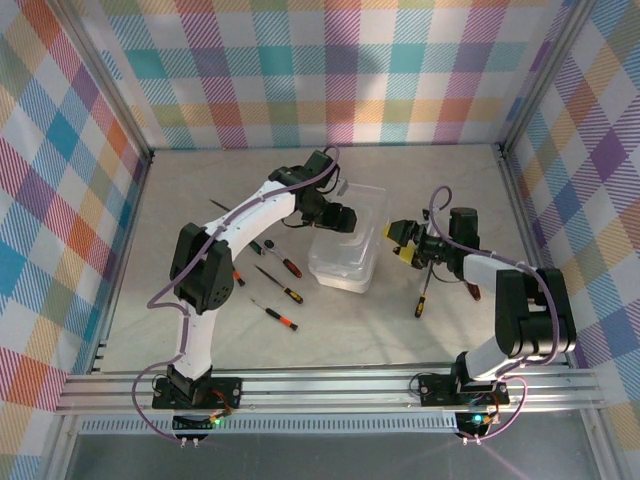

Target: Pack the tool kit

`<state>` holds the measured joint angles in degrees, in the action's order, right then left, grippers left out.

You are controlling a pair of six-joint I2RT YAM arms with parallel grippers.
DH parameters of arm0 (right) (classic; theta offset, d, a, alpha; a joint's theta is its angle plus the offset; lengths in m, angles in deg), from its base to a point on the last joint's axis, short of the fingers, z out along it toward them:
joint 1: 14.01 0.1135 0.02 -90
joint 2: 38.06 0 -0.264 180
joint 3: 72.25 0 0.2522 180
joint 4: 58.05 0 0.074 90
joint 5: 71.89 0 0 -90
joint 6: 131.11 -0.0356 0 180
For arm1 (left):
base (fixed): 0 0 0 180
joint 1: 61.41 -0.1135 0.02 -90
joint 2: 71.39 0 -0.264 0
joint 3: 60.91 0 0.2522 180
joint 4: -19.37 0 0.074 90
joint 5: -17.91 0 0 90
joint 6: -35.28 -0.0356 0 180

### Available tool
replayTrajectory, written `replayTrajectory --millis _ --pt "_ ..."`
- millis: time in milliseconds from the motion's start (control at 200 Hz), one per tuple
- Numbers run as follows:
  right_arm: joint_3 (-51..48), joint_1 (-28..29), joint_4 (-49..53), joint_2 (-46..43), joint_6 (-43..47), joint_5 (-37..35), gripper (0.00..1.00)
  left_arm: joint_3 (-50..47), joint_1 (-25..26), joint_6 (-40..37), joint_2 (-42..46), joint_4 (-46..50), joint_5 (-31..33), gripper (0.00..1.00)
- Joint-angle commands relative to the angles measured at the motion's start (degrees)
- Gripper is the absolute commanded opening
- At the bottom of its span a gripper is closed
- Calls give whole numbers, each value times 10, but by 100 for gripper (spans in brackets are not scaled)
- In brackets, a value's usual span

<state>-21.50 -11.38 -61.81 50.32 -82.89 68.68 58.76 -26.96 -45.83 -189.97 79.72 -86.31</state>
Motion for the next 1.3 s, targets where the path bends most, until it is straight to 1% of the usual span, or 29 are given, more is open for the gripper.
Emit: replayTrajectory --millis 0,110,285,370,435,570,630,740,875,955,1015,1105,1170,1295 --pt "-2 15 -97 24 -44 58 97 -34 -9 -5 -19 36 -12 69" --pt "6 27 -119 52 -62 64 96 -35 -9 -8 -23 36 -20 68" --pt "8 32 -180 85 -97 76 95 -36 -9 -8 -23 33 -24 67" --pt "14 34 -182 97 -107 79 95 -38 -9 -10 -24 34 -25 67" --pt "12 35 -230 111 -123 84 95 -39 -9 -13 -23 36 -26 67" --pt "25 41 -252 146 -138 88 94 -47 -10 -17 -20 33 -31 67" --pt "25 42 -281 159 -148 96 94 -52 -10 -16 -18 30 -35 67" --pt "22 45 -354 174 -187 113 90 -42 -7 -18 -26 47 0 67" --pt "21 58 -451 174 -253 126 85 -51 -5 -7 -41 47 20 65" --pt "22 61 -551 178 -319 133 82 -63 -5 -1 -46 43 44 63" --pt "27 60 -627 185 -378 128 80 -77 -6 -3 -51 37 46 61" --pt "49 63 -632 181 -399 124 76 -98 -8 -1 -54 28 50 59" --pt "63 65 -632 171 -405 126 76 -115 -7 2 -56 22 61 55" --pt "83 66 -632 143 -421 126 76 -141 -7 8 -58 18 96 50"
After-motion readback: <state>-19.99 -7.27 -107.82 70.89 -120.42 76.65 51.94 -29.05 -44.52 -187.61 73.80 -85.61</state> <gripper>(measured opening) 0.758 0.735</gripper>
